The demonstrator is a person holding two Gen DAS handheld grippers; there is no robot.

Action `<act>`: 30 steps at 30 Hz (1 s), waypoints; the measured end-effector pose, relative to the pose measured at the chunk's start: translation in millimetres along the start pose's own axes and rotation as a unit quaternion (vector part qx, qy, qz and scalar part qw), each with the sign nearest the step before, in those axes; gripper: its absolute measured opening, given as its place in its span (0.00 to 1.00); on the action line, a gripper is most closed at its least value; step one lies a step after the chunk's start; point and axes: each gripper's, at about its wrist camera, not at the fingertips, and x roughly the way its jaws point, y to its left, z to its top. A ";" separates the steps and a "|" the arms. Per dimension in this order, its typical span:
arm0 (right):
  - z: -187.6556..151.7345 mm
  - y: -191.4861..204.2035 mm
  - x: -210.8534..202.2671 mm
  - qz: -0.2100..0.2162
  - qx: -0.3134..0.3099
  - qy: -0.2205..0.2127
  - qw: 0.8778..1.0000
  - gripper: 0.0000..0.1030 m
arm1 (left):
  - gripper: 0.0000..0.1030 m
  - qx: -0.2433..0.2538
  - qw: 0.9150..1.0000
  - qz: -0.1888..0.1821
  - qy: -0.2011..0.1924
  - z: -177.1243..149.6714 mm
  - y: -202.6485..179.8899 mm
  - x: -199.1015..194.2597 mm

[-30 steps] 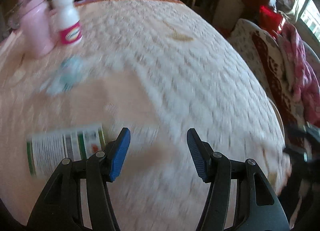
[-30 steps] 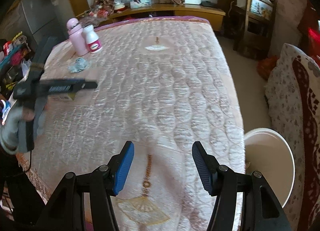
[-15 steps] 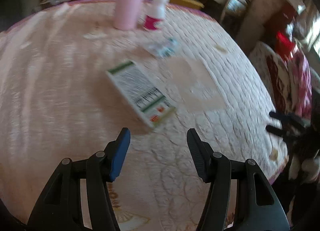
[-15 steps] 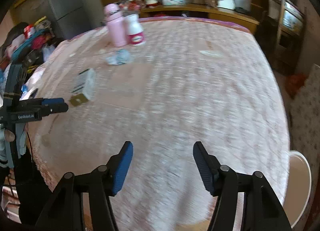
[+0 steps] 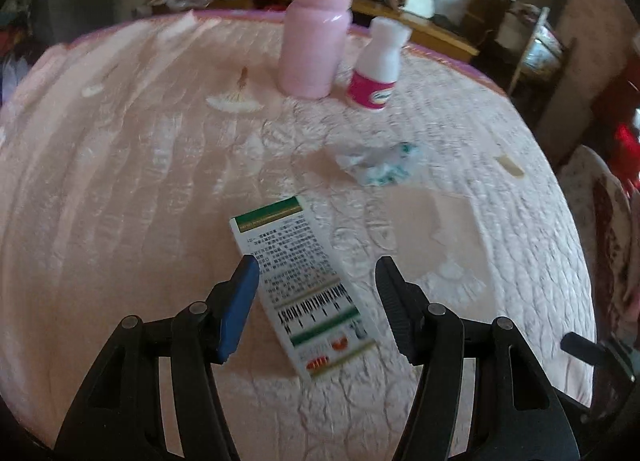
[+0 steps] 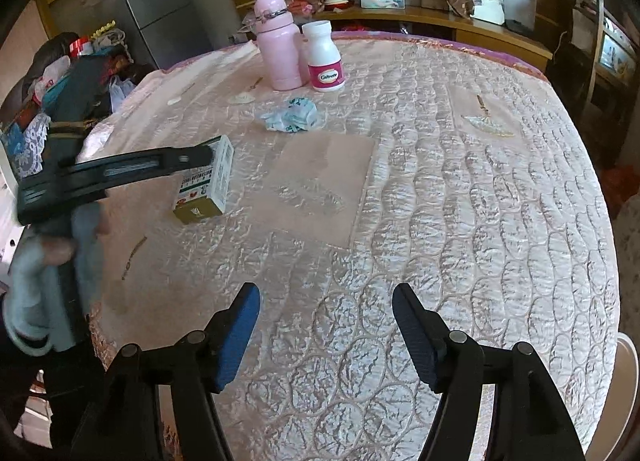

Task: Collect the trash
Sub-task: 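Grasp the white-green medicine box with the left tool while the right tool grasps the crumpled tissue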

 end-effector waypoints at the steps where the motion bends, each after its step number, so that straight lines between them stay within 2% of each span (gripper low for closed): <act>1: 2.2 -1.8 0.4 0.002 0.003 -0.002 1.000 0.65 | 0.58 0.000 1.000 0.010 -0.010 0.9 0.8 0.3; 8: 40.3 -3.4 34.1 0.033 0.023 -0.007 0.999 0.66 | 0.58 -0.006 1.000 0.016 0.000 1.4 12.3 11.1; 12: 67.7 7.0 59.2 0.023 0.009 -0.013 1.000 0.66 | 0.59 -0.020 1.000 -0.001 0.011 0.1 13.0 17.0; 17: 101.3 13.7 84.0 0.021 0.007 -0.020 1.000 0.66 | 0.59 -0.012 0.999 -0.025 0.022 -1.6 20.1 17.9; 21: 124.7 23.1 102.9 0.016 -0.007 -0.029 0.999 0.66 | 0.53 -0.017 0.999 -0.029 0.024 -1.8 34.1 13.4; 26: 147.3 25.8 137.8 0.010 0.000 -0.019 1.000 0.65 | 0.54 -0.018 0.999 -0.038 0.021 -2.4 38.9 13.6; 27: 148.7 24.0 143.3 0.017 0.008 -0.016 1.000 0.62 | 0.54 -0.017 0.999 -0.038 0.020 -2.7 38.5 14.1; 29: 148.3 22.6 148.8 0.031 0.015 -0.009 0.999 0.30 | 0.54 -0.016 0.999 -0.042 0.017 -3.4 37.8 14.5; 30: 146.8 22.0 148.4 0.037 0.019 -0.008 0.999 0.29 | 0.54 -0.015 0.999 -0.042 0.016 -4.0 37.9 14.5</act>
